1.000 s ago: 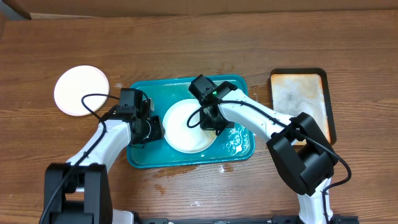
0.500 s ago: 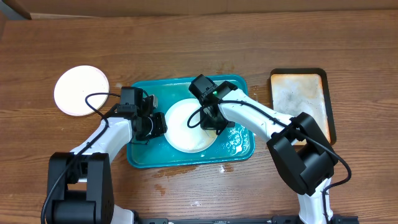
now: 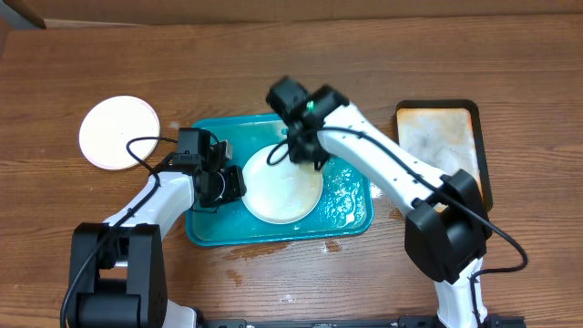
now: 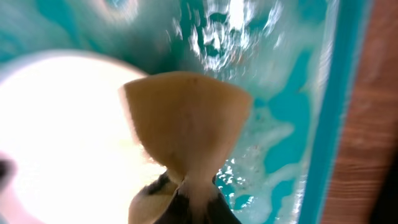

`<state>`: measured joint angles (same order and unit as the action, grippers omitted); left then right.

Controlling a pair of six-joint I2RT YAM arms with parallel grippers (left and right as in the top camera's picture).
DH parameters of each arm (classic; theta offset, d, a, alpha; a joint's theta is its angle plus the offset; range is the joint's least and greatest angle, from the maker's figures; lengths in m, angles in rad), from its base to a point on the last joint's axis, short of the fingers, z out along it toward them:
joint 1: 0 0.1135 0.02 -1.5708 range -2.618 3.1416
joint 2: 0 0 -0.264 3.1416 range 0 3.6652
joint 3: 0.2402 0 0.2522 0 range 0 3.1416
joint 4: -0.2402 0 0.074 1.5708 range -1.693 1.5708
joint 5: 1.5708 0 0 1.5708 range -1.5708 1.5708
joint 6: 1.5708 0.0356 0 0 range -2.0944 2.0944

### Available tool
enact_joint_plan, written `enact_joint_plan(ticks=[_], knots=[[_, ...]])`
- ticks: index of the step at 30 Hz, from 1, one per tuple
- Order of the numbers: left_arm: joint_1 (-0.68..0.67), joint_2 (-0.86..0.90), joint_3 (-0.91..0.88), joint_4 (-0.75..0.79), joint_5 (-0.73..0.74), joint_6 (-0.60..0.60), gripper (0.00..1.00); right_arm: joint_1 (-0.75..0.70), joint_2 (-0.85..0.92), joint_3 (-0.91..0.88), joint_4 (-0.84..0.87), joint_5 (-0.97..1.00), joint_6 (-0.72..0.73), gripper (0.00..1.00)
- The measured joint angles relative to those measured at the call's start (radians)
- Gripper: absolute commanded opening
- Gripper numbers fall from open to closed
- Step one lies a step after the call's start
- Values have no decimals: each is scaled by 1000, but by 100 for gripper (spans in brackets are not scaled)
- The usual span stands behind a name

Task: Clean dirty plates on tray and stack at the side
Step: 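Lift the right gripper away and raise the plate with the left gripper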

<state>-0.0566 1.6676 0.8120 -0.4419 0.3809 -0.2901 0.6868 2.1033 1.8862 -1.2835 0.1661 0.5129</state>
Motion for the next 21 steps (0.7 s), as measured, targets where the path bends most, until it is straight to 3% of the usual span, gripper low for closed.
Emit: enact_joint_plan(ticks=[4, 10, 21], knots=[[0, 0, 5, -28, -19, -16, 4, -2, -6, 113, -117, 54, 1, 4], [0, 3, 80, -182, -94, -25, 4, -26, -8, 129, -241, 147, 41, 4], [-11, 5, 482, -499, -243, -24, 4, -225, -8, 129, -256, 175, 63, 4]])
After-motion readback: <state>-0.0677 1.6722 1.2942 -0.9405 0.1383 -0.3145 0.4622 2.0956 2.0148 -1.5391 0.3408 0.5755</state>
